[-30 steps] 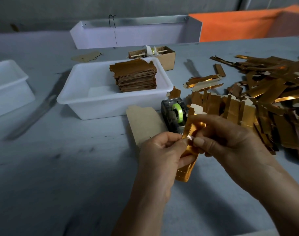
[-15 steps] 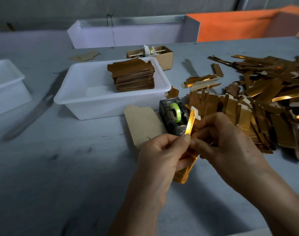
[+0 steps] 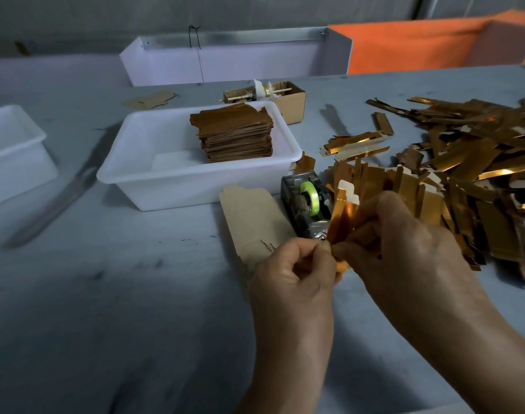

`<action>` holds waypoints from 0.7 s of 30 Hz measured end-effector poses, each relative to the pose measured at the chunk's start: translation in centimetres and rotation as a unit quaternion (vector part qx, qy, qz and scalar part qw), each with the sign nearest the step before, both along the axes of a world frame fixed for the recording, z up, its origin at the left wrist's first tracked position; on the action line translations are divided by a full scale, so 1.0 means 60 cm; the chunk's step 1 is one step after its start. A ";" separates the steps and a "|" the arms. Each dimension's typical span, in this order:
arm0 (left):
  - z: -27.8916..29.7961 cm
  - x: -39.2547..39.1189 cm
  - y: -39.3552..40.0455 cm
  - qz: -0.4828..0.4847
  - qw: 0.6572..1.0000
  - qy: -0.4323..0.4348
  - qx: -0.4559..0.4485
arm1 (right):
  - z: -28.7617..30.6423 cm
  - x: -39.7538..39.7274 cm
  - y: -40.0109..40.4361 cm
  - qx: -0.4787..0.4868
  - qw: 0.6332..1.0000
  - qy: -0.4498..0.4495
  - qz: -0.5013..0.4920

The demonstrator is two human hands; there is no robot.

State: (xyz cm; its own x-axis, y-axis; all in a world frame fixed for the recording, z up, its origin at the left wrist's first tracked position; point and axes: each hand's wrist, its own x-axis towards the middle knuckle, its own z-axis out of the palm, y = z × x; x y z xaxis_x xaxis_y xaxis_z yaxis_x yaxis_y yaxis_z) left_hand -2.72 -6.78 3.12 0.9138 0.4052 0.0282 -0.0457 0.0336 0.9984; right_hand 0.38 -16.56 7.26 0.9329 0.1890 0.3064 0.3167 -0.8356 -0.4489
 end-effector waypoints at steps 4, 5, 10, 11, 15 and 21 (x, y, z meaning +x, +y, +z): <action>-0.004 -0.003 0.007 0.017 1.000 -0.001 -0.010 | -0.003 0.005 -0.007 -0.036 0.999 0.001 -0.007; -0.003 -0.002 0.011 0.021 1.000 -0.004 -0.017 | -0.003 0.007 -0.015 -0.035 0.999 0.003 -0.013; 0.003 -0.002 0.021 -0.013 0.998 0.009 -0.053 | -0.012 0.016 -0.029 0.195 0.971 0.140 -0.001; 0.004 -0.003 0.018 -0.022 0.998 0.016 -0.054 | -0.017 0.014 -0.026 0.233 0.956 0.178 0.010; 0.006 -0.008 0.015 -0.050 0.996 0.045 -0.052 | -0.034 0.005 -0.012 0.352 0.903 0.242 0.049; 0.008 -0.005 0.026 -0.079 0.988 0.109 -0.071 | -0.046 0.008 -0.017 0.350 0.902 0.247 0.048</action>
State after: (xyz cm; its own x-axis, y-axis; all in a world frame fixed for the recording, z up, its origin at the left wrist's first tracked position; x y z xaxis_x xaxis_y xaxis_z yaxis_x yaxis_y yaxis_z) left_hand -3.04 -5.24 3.61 0.9439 0.2426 -0.2240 0.1879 0.1633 0.9685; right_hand 0.88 -17.60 4.51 0.9779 0.1982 -0.0672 -0.0108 -0.2727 -0.9620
